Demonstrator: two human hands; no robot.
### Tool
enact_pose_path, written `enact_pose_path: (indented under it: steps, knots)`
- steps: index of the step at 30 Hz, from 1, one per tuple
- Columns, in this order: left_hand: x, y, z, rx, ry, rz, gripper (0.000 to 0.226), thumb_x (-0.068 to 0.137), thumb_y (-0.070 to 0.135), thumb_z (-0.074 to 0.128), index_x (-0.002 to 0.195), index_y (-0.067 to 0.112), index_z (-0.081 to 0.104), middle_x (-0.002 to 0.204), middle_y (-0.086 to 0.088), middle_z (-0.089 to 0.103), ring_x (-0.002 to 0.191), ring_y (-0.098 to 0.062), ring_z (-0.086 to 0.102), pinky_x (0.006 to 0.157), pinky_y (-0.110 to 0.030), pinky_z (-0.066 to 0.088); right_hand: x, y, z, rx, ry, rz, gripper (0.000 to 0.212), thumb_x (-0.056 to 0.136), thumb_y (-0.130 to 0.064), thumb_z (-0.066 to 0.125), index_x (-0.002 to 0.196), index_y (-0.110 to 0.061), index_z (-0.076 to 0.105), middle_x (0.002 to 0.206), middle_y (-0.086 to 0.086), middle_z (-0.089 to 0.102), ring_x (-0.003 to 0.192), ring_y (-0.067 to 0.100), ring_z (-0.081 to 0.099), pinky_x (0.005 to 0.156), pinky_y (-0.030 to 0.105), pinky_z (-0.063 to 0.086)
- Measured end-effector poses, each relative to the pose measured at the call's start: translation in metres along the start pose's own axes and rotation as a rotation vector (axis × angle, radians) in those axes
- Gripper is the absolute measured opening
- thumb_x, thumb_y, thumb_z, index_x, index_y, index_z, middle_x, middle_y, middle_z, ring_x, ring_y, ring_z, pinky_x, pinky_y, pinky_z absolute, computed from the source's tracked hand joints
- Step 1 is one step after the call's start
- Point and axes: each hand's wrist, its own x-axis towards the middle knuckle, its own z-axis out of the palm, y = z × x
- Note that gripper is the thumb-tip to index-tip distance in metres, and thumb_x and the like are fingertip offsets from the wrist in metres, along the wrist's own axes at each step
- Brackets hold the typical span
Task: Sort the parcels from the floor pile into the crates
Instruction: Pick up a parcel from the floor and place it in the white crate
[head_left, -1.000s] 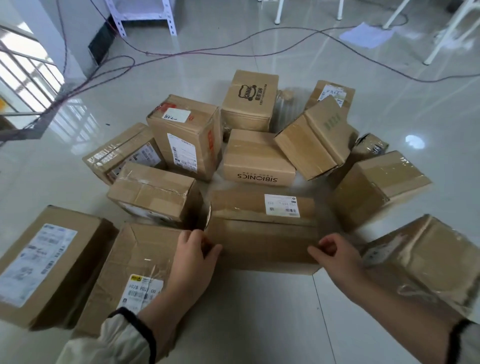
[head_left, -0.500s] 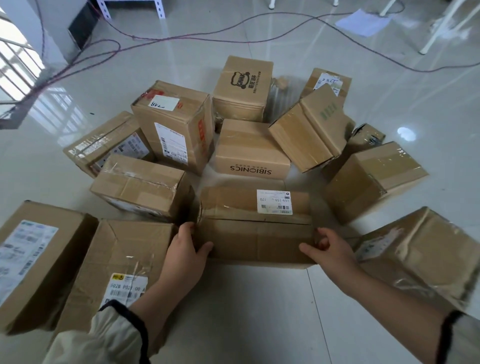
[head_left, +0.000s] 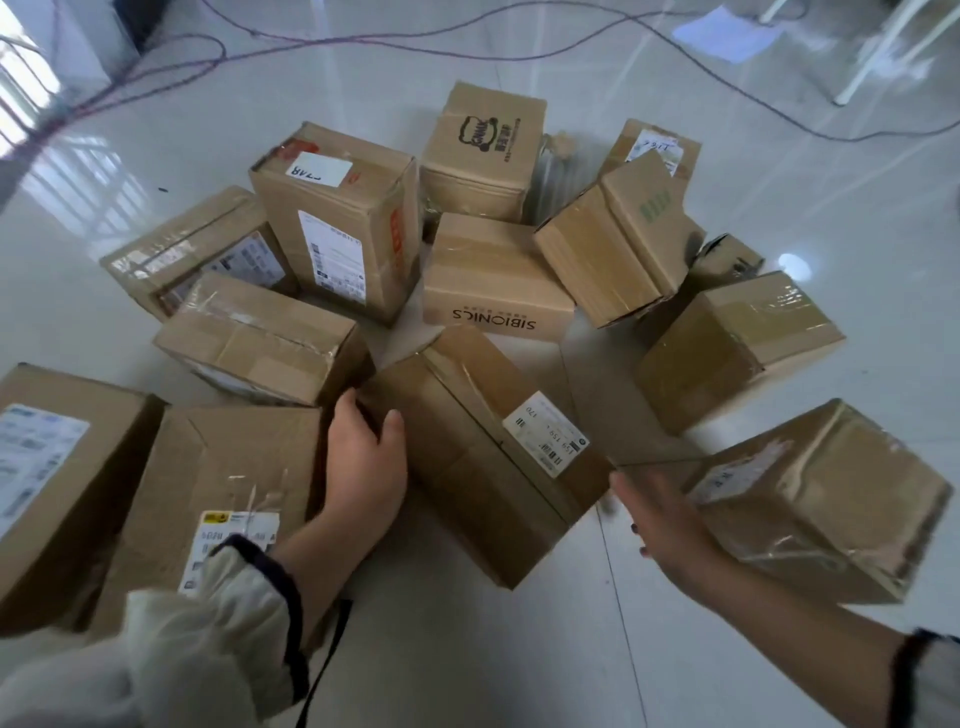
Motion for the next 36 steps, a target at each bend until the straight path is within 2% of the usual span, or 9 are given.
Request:
enact_pose_path:
  steps: [3, 6, 10, 15, 20, 23, 27, 32, 36]
  knots:
    - [-0.053, -0.027, 0.018, -0.070, -0.107, -0.101, 0.066, 0.094, 0.036, 0.050, 0.150, 0.023, 0.016, 0.152, 0.000, 0.031, 0.138, -0.020, 0.032, 0.109, -0.040, 0.029, 0.010, -0.015, 0.000, -0.059, -0.090, -0.171, 0.043, 0.096, -0.037, 0.047, 0.136, -0.023, 0.043, 0.128, -0.008, 0.051, 0.116, 0.014, 0.049, 0.098, 0.031, 0.038]
    - [-0.054, -0.037, 0.028, -0.001, -0.212, -0.057, 0.051, 0.097, 0.037, 0.044, 0.144, 0.024, 0.030, 0.141, 0.002, 0.046, 0.127, -0.018, 0.046, 0.100, -0.034, 0.038, 0.002, -0.018, 0.015, -0.093, -0.143, -0.240, 0.012, 0.096, -0.023, 0.049, 0.103, -0.021, 0.058, 0.101, -0.001, 0.064, 0.085, 0.008, 0.057, 0.071, 0.021, 0.044]
    - [0.000, -0.021, 0.025, 0.284, -0.271, 0.080, 0.041, 0.100, 0.032, 0.038, 0.137, 0.015, 0.042, 0.132, -0.008, 0.055, 0.119, -0.026, 0.052, 0.094, -0.031, 0.039, -0.028, 0.005, 0.035, -0.192, -0.254, -0.247, 0.019, 0.096, -0.024, 0.049, 0.080, -0.018, 0.056, 0.078, -0.003, 0.058, 0.069, 0.008, 0.051, 0.059, 0.021, 0.037]
    - [0.022, 0.005, 0.023, 0.467, -0.441, 0.276, 0.036, 0.100, 0.031, 0.040, 0.133, 0.021, 0.049, 0.129, -0.004, 0.057, 0.117, -0.023, 0.052, 0.092, -0.029, 0.038, -0.040, 0.007, 0.045, -0.220, -0.672, -0.014, 0.027, 0.094, -0.020, 0.047, 0.119, -0.020, 0.058, 0.117, -0.012, 0.058, 0.108, 0.012, 0.057, 0.083, 0.021, 0.047]
    - [-0.013, -0.007, 0.001, 0.329, -0.095, 0.231, 0.041, 0.100, 0.029, 0.037, 0.140, 0.019, 0.041, 0.137, -0.004, 0.049, 0.125, -0.022, 0.046, 0.098, -0.035, 0.037, 0.018, -0.021, -0.004, -0.639, -0.179, 0.094, 0.019, 0.093, -0.019, 0.047, 0.089, -0.005, 0.059, 0.102, 0.017, 0.063, 0.068, 0.020, 0.052, 0.063, 0.026, 0.038]
    - [-0.056, -0.026, 0.003, 0.146, 0.007, -0.074, 0.050, 0.099, 0.029, 0.039, 0.146, 0.019, 0.026, 0.148, -0.006, 0.032, 0.132, -0.027, 0.036, 0.104, -0.041, 0.033, 0.047, -0.044, -0.018, -0.591, 0.144, -0.087, 0.033, 0.097, -0.024, 0.040, 0.118, -0.003, 0.053, 0.121, 0.021, 0.056, 0.105, 0.033, 0.055, 0.080, 0.031, 0.038]
    - [-0.074, -0.040, 0.017, -0.063, -0.111, -0.374, 0.042, 0.100, 0.037, 0.036, 0.134, 0.013, 0.040, 0.119, -0.007, 0.054, 0.100, -0.020, 0.052, 0.086, -0.033, 0.040, 0.047, -0.054, -0.002, -0.519, 0.023, -0.312, 0.056, 0.095, -0.037, 0.050, 0.143, -0.014, 0.034, 0.140, 0.010, 0.046, 0.128, 0.029, 0.045, 0.100, 0.039, 0.039]
    - [-0.009, -0.033, -0.006, 0.119, -0.105, -0.119, 0.039, 0.101, 0.036, 0.035, 0.117, 0.009, 0.056, 0.115, -0.015, 0.060, 0.104, -0.030, 0.056, 0.082, -0.029, 0.035, 0.034, -0.028, 0.007, -0.449, 0.048, -0.273, 0.051, 0.082, -0.045, 0.066, 0.120, -0.012, 0.055, 0.112, 0.005, 0.063, 0.100, 0.023, 0.060, 0.077, 0.030, 0.048]
    - [0.017, -0.028, -0.011, 0.133, -0.148, -0.049, 0.043, 0.100, 0.039, 0.032, 0.125, 0.013, 0.056, 0.114, -0.009, 0.062, 0.094, -0.017, 0.052, 0.082, -0.030, 0.035, 0.025, -0.015, 0.016, -0.400, 0.033, -0.225, 0.035, 0.075, -0.045, 0.073, 0.077, -0.018, 0.052, 0.079, 0.002, 0.060, 0.070, 0.013, 0.056, 0.053, 0.025, 0.042]
